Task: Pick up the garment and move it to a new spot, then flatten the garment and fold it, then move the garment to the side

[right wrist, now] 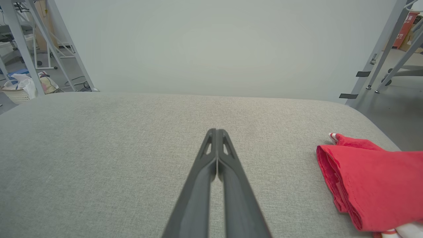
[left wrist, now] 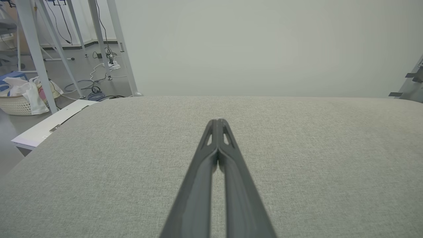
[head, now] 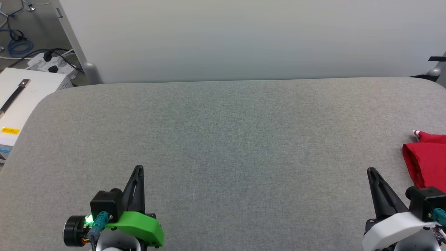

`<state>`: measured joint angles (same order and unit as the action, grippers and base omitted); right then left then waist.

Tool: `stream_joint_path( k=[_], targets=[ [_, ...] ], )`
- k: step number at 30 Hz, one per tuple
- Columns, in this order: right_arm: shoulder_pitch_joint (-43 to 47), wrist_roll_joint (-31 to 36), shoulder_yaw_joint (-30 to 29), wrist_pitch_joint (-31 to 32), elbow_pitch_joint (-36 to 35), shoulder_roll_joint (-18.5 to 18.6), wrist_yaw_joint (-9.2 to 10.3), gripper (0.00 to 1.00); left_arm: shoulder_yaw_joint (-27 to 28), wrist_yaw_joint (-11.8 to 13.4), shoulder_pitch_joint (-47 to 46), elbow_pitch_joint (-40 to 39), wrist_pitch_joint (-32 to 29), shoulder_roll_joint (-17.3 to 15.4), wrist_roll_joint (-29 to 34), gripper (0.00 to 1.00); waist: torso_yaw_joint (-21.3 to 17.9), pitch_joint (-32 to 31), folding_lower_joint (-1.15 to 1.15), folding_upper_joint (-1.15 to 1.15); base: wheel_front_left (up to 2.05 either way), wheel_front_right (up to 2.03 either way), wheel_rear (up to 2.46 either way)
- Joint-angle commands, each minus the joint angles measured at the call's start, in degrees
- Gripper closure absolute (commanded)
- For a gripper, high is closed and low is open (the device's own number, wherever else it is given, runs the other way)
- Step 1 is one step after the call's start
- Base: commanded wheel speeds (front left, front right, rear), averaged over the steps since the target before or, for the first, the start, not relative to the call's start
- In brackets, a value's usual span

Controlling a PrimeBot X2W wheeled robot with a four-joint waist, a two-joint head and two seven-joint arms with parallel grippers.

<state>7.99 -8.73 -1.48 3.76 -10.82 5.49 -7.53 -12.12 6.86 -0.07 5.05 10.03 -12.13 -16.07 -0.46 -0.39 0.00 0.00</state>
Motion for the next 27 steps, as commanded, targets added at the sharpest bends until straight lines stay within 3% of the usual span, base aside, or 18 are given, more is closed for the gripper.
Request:
stream_joint_path(
  k=[1, 27],
  targets=[
    [-1.1, 0.56, 0.14, -0.57, 0.55, -0.29, 0.01, 1.0, 0.66, -0.37, 0.02, -0.26, -0.33, 0.62, 0.94, 1.0, 0.01, 0.01, 0.0, 0.0, 0.0, 0.0, 0.0],
    [-3.21, 3.07, 0.55, -1.55, 3.7, -1.0, 0.02, 1.0, 4.18, -2.36, 0.04, -1.73, -3.31, 3.27, 5.58, 1.0, 0.15, 0.12, 0.0, 0.0, 0.0, 0.0, 0.0]
  ],
)
